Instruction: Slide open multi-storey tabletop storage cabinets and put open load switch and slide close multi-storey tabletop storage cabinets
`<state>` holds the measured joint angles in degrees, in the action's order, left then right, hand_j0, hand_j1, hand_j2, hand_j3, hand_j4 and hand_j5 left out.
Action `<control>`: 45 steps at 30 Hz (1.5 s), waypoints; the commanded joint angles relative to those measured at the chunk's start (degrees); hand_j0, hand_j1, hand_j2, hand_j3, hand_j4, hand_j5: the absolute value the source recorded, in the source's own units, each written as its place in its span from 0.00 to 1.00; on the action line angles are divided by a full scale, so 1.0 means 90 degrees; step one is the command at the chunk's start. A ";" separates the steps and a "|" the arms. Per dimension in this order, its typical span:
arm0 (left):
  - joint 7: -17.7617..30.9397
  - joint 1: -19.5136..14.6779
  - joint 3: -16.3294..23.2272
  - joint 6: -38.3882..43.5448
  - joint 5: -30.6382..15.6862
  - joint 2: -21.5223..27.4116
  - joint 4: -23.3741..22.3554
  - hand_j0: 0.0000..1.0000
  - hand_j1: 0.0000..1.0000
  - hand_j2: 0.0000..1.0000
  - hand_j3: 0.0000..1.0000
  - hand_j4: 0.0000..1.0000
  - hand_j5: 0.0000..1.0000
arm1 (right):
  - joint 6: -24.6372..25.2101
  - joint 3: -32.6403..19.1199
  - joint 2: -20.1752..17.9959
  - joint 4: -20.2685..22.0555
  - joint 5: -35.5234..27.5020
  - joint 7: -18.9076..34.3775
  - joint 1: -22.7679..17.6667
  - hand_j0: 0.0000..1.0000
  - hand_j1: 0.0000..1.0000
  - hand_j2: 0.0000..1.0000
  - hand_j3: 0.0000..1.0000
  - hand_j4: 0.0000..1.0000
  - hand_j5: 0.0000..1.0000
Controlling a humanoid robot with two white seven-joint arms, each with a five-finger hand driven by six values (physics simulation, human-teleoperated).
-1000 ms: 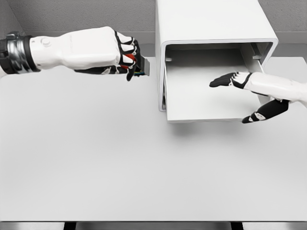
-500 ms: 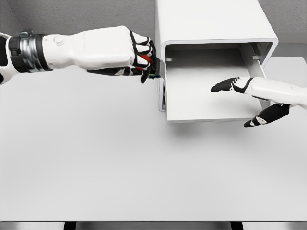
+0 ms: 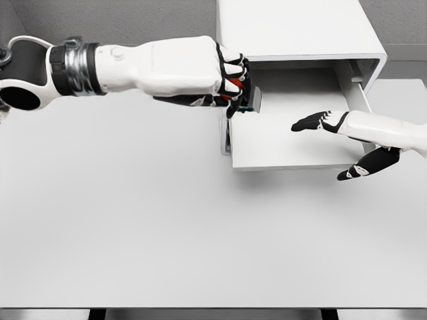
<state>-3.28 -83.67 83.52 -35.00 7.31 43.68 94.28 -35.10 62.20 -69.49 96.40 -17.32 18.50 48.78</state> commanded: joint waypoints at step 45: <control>-0.0007 -0.0459 0.0739 0.0000 -0.0002 -0.1845 -0.1989 0.34 0.34 0.34 0.34 0.34 0.34 | 0.0011 0.0081 0.0143 -0.0028 -0.0029 0.0034 -0.0010 1.00 1.00 1.00 1.00 1.00 1.00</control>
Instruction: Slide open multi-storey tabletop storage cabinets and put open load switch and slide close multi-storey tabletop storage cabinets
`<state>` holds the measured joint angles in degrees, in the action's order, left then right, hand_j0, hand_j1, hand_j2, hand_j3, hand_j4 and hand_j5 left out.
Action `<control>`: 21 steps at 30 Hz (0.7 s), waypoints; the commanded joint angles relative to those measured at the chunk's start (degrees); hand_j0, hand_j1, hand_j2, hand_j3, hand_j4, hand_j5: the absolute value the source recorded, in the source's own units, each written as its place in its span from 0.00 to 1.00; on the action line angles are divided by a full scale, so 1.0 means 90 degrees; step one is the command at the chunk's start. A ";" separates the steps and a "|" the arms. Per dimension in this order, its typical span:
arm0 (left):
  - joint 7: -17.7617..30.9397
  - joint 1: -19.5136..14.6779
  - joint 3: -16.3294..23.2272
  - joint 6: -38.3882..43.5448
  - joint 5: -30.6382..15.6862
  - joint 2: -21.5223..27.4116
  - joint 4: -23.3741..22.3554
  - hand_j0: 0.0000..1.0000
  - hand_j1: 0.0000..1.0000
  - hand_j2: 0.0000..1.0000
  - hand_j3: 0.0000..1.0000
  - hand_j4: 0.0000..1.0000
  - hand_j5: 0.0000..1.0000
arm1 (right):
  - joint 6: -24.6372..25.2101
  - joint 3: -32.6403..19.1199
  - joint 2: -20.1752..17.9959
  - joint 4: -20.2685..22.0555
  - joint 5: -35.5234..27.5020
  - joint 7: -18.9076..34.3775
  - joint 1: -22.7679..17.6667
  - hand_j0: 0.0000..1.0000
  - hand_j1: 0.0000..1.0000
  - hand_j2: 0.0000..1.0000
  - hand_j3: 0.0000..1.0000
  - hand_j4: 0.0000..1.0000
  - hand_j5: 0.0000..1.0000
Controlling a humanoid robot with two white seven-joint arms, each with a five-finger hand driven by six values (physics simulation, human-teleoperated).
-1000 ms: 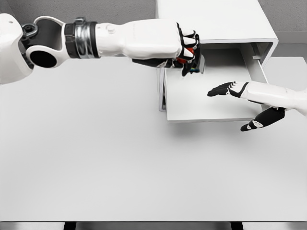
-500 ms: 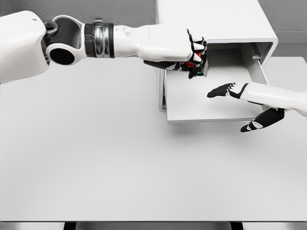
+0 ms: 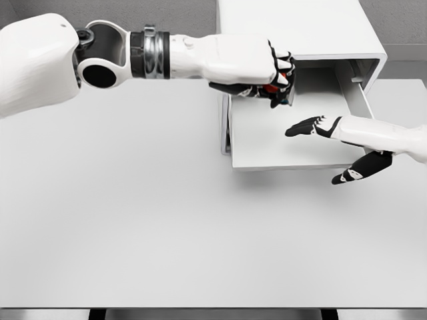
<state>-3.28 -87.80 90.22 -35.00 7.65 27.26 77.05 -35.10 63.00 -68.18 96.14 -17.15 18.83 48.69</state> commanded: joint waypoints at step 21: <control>0.0003 -0.0176 0.0229 0.0000 0.0009 -0.0001 -0.0056 0.53 0.53 0.53 0.53 0.53 0.53 | 0.0011 -0.0076 -0.0217 0.0011 -0.0048 -0.0042 0.0039 1.00 1.00 1.00 1.00 1.00 1.00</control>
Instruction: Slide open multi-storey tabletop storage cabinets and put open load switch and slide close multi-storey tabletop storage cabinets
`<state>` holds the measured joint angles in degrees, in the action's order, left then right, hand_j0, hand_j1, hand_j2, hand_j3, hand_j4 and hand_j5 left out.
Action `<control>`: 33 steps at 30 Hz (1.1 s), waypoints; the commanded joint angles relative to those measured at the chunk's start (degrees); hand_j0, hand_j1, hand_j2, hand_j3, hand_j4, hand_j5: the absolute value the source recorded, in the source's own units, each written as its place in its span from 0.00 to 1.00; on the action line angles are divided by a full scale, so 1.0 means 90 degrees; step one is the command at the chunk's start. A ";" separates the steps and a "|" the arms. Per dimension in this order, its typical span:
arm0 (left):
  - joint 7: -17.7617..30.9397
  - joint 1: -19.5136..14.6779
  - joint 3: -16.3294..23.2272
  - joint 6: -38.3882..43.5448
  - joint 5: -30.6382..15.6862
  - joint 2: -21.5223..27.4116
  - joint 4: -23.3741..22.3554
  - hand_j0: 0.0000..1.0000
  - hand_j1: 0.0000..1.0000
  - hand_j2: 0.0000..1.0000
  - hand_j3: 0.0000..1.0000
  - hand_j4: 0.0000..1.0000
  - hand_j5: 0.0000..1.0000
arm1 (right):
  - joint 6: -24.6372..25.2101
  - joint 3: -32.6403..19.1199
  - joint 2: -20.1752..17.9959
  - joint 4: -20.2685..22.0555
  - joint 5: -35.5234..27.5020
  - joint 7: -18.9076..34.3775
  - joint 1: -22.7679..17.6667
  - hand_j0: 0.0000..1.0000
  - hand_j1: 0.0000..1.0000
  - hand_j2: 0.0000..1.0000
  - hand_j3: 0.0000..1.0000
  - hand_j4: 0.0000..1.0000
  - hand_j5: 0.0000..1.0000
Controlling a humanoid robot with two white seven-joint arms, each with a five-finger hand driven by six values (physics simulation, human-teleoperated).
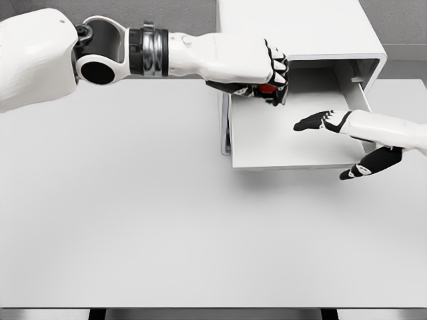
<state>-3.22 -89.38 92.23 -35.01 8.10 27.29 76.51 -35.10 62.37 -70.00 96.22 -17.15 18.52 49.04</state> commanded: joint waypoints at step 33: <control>-0.0228 0.0244 -0.0580 0.0001 -0.0226 0.0151 0.0111 1.00 1.00 1.00 1.00 1.00 1.00 | 0.0011 0.0023 0.0034 0.0012 -0.0038 -0.0006 0.0000 1.00 1.00 1.00 1.00 1.00 1.00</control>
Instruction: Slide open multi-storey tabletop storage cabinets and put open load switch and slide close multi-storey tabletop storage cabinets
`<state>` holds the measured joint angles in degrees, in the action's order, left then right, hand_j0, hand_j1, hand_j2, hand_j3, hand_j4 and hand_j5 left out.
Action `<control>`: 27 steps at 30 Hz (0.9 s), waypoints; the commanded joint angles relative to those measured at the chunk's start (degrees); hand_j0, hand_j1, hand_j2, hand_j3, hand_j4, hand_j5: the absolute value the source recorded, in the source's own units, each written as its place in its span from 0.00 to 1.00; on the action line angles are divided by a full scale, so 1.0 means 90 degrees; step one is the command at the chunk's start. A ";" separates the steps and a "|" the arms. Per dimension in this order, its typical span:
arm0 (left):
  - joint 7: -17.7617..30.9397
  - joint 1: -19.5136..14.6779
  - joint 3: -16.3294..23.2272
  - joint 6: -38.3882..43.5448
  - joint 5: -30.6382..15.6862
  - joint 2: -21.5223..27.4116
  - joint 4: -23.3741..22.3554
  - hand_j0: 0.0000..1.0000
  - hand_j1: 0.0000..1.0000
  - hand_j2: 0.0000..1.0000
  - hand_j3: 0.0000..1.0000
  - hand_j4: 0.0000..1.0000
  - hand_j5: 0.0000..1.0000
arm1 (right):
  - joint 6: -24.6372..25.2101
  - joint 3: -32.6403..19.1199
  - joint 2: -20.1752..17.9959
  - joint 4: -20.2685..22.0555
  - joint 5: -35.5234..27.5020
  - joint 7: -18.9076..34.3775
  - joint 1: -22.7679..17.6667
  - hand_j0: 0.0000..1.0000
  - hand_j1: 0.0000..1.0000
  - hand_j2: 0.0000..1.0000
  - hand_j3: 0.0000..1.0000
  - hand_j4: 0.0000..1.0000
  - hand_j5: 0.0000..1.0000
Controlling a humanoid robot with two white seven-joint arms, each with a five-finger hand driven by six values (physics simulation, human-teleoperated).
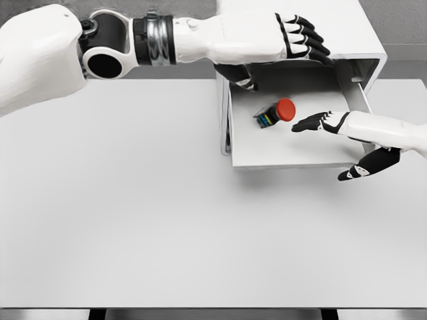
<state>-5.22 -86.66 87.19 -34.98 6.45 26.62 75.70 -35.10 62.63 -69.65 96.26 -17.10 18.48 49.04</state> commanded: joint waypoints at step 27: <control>-0.0572 0.1650 -0.0186 -0.0002 0.0152 0.3458 0.1217 1.00 1.00 1.00 1.00 1.00 1.00 | 0.0011 -0.0036 -0.0024 0.0027 -0.0024 -0.0022 0.0020 1.00 1.00 1.00 1.00 1.00 1.00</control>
<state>-10.38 -71.72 85.60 -34.95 7.67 57.20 87.14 -35.09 62.40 -69.98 96.50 -16.84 18.31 49.31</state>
